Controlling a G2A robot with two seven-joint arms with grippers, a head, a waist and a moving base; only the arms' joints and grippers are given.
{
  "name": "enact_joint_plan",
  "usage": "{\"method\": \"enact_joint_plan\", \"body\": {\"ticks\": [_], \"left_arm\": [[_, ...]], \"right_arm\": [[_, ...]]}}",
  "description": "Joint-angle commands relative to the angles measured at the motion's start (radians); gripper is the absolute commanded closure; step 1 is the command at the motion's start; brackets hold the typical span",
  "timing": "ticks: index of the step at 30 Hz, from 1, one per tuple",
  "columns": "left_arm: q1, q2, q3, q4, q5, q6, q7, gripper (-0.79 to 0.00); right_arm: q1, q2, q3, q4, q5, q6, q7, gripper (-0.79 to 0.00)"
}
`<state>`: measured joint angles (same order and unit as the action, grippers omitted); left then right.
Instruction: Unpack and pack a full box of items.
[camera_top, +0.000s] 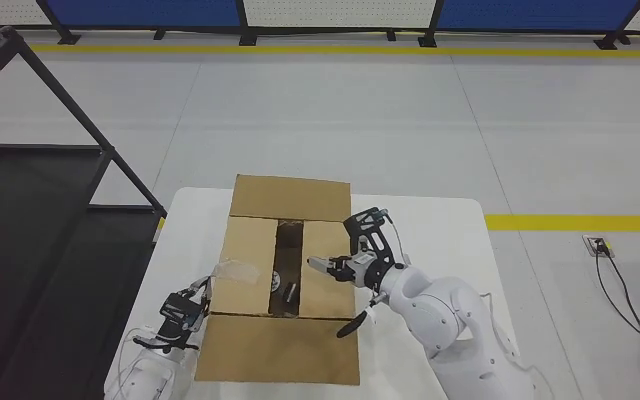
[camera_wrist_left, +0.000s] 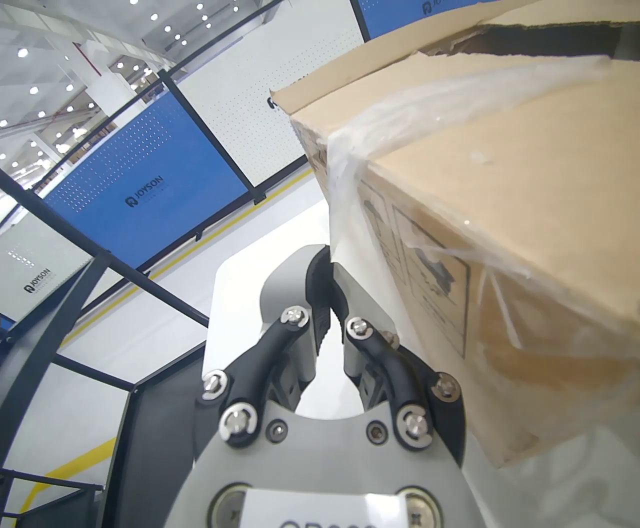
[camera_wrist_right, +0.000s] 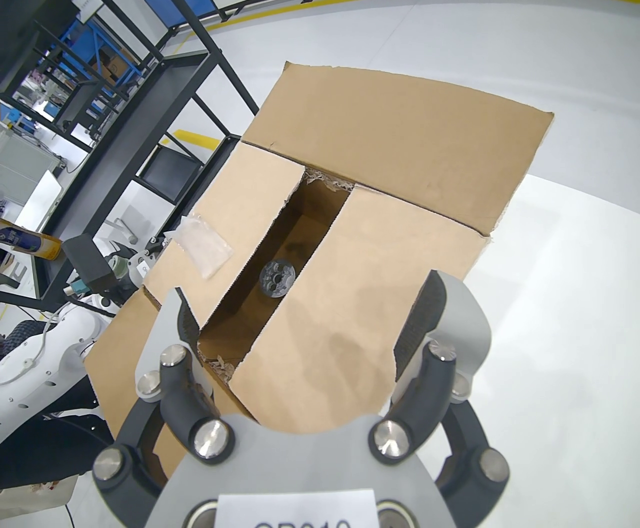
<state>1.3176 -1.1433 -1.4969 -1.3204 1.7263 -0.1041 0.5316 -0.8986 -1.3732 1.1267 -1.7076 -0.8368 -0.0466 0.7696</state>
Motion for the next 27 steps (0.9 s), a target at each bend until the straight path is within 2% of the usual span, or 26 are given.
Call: {"method": "enact_joint_plan", "body": {"ticks": [1,5,11,16,19,24,27], "left_arm": [[0.01,0.0,-0.002,-0.013,0.001,0.004,-0.001,0.0],[0.028,0.001,-0.006,-0.034,0.013,0.023,0.005,0.0],[0.064,0.003,-0.018,-0.076,0.015,0.038,0.015,0.0],[0.082,0.003,-0.022,-0.1,0.018,0.041,0.013,0.0],[0.087,0.003,-0.025,-0.105,0.023,0.052,0.01,0.0],[0.072,-0.003,-0.046,-0.068,-0.021,0.135,-0.033,0.0],[0.051,-0.003,-0.056,-0.036,-0.033,0.132,-0.069,0.0]], "right_arm": [[0.006,-0.001,-0.009,0.01,0.008,-0.006,0.017,-0.785],[0.036,-0.002,-0.034,0.039,-0.014,-0.002,0.063,-0.785],[0.078,-0.006,-0.092,0.059,-0.204,0.124,0.114,-0.785],[0.133,-0.02,-0.17,0.113,-0.311,0.183,0.195,-0.785],[0.176,-0.035,-0.216,0.158,-0.325,0.202,0.224,-0.785],[0.212,-0.052,-0.24,0.195,-0.314,0.217,0.211,-0.785],[0.211,-0.055,-0.233,0.195,-0.317,0.222,0.205,-0.785]]}}
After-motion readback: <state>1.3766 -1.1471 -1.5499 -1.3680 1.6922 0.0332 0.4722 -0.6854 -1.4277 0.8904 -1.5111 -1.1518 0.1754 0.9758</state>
